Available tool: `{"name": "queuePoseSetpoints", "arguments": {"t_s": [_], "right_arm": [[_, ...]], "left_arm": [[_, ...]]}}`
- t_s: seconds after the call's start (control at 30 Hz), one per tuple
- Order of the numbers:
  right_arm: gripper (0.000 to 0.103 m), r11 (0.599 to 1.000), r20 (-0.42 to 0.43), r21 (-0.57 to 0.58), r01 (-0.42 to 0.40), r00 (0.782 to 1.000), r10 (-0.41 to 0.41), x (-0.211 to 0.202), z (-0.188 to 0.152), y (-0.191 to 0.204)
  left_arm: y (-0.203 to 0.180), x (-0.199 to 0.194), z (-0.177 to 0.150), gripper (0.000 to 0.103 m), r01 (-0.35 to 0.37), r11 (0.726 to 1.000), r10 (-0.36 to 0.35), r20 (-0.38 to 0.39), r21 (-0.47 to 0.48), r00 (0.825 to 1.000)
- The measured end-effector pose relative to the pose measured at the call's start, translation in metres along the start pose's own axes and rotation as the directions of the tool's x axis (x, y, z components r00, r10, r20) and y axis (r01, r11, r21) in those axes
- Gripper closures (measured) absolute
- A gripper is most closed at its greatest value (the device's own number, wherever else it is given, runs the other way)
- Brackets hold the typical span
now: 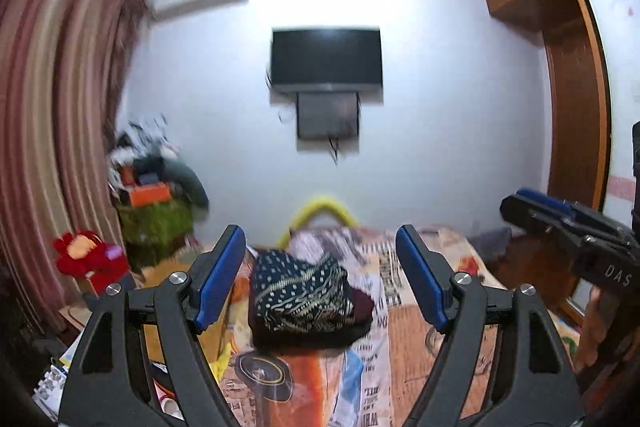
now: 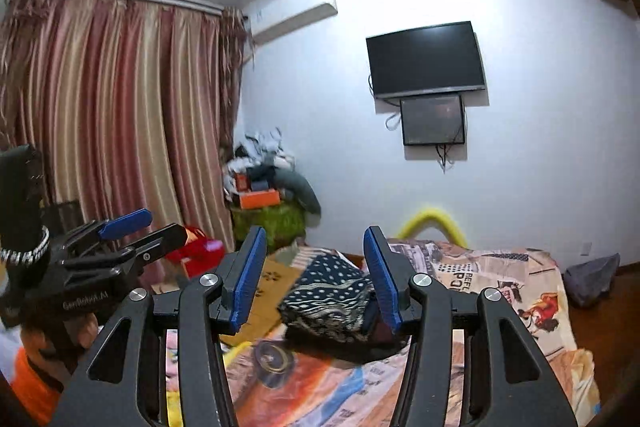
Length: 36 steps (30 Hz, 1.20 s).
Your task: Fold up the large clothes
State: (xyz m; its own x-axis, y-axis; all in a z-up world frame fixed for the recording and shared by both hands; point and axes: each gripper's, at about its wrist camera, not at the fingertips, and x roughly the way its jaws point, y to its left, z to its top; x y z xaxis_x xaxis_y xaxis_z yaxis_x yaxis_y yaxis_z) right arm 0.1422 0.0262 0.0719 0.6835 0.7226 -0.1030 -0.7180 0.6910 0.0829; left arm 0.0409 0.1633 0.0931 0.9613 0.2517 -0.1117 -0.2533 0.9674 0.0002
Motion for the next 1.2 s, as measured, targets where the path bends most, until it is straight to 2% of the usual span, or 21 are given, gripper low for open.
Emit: {"name": "queuePoseSetpoints", "arguments": {"t_s": [0.1, 0.17, 0.23, 0.37, 0.43, 0.47, 0.53, 0.73, 1.2], "right_arm": [[0.053, 1.0, 0.026, 0.001, 0.016, 1.0, -0.016, -0.013, -0.007, 0.009], [0.046, 0.999, 0.042, -0.004, 0.04, 0.998, -0.039, -0.017, -0.012, 0.014], [0.032, 0.999, 0.057, 0.0, 0.05, 0.997, -0.05, -0.02, -0.015, 0.014], [0.014, 0.995, 0.079, -0.017, 0.099, 0.992, -0.098, -0.021, -0.017, 0.017], [0.002, 0.992, 0.087, -0.024, 0.125, 0.989, -0.122, -0.024, -0.018, 0.017], [0.0, 0.991, 0.089, -0.024, 0.134, 0.987, -0.132, -0.025, -0.019, 0.016], [0.0, 0.988, 0.084, -0.02, 0.154, 0.985, -0.152, -0.023, -0.019, 0.014], [0.0, 0.989, 0.064, 0.005, 0.146, 0.987, -0.146, -0.021, -0.019, 0.008], [0.0, 0.985, 0.033, 0.002, 0.171, 0.985, -0.171, -0.031, -0.034, 0.004]], "left_arm": [[-0.012, -0.027, -0.01, 0.026, -0.03, 1.0, 0.03, 0.062, 0.001, 0.998], [-0.019, -0.035, -0.017, 0.021, -0.047, 0.999, 0.046, 0.082, 0.002, 0.996], [-0.024, -0.041, -0.025, 0.016, -0.074, 0.997, 0.075, 0.093, -0.005, 0.993], [-0.028, -0.043, -0.036, 0.006, -0.115, 0.993, 0.115, 0.09, -0.002, 0.989], [-0.028, -0.041, -0.038, 0.005, -0.133, 0.991, 0.133, 0.08, -0.003, 0.988], [-0.028, -0.04, -0.039, 0.005, -0.136, 0.991, 0.136, 0.075, -0.004, 0.988], [-0.025, -0.038, -0.04, 0.005, -0.135, 0.991, 0.135, 0.069, -0.011, 0.988], [-0.02, -0.04, -0.044, 0.004, -0.123, 0.991, 0.125, 0.062, -0.046, 0.99], [-0.024, -0.044, -0.05, 0.002, -0.139, 0.99, 0.141, 0.072, -0.036, 0.987]]}}
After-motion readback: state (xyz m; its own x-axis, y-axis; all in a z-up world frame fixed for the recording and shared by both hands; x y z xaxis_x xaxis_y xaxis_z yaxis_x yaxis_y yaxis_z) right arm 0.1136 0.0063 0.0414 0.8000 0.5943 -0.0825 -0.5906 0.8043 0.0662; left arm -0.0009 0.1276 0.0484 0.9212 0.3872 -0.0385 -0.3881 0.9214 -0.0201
